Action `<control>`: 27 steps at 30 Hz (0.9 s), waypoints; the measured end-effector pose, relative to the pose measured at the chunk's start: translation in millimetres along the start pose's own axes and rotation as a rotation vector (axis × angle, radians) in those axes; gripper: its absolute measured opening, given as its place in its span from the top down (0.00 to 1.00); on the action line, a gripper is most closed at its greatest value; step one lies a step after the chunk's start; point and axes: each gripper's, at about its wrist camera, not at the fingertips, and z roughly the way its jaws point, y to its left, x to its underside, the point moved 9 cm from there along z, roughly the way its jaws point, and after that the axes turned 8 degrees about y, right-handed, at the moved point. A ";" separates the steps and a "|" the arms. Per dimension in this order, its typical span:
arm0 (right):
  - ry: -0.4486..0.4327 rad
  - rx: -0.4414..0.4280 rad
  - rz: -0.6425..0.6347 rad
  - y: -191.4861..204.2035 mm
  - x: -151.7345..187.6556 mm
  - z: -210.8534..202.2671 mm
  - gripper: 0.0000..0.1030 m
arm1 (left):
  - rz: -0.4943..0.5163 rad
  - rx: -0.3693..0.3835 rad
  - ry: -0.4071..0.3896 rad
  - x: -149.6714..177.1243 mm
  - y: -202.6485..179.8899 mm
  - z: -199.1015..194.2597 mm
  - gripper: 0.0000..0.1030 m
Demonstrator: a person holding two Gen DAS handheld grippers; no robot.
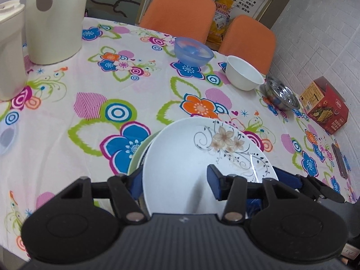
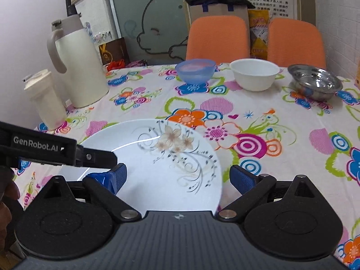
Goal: Organize plates and bowls
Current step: 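Carry the flower-print plate with the left gripper and lower it onto the plate stack, then open the left gripper off the plate and move toward the steel bowl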
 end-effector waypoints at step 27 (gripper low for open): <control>-0.020 0.001 0.163 -105.1 -2.8 -20.6 0.17 | 0.217 -0.029 -0.006 -34.3 -76.8 10.1 0.25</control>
